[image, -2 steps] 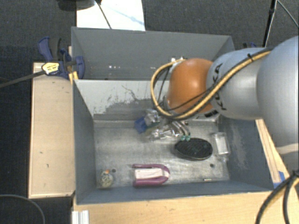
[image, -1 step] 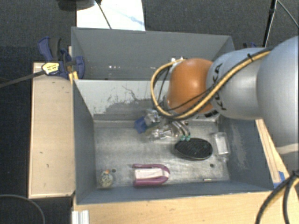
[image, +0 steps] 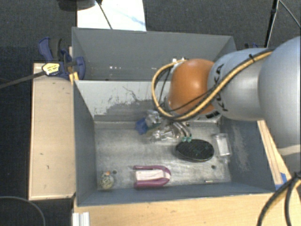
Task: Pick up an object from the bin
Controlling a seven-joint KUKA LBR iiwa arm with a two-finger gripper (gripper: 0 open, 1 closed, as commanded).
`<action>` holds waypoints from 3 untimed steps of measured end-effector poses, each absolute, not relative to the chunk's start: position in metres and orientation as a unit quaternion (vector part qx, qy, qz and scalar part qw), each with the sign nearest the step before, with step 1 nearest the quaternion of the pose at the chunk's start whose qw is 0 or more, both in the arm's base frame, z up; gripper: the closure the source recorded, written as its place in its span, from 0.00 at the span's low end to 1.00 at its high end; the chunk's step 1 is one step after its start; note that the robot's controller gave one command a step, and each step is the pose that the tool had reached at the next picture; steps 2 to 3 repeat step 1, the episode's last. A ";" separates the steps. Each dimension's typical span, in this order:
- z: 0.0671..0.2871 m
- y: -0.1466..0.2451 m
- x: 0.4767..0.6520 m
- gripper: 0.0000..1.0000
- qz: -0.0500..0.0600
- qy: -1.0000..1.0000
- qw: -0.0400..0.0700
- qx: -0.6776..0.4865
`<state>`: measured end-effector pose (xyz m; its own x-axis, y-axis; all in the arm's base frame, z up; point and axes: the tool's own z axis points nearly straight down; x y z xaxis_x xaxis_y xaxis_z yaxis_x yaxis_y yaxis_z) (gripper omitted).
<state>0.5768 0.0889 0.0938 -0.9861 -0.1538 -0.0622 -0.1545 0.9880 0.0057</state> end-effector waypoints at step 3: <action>0.094 0.089 0.577 1.00 0.005 0.997 0.031 -0.077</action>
Offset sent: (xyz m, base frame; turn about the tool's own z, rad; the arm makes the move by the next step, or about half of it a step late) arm 0.0020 0.0108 0.0454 0.0053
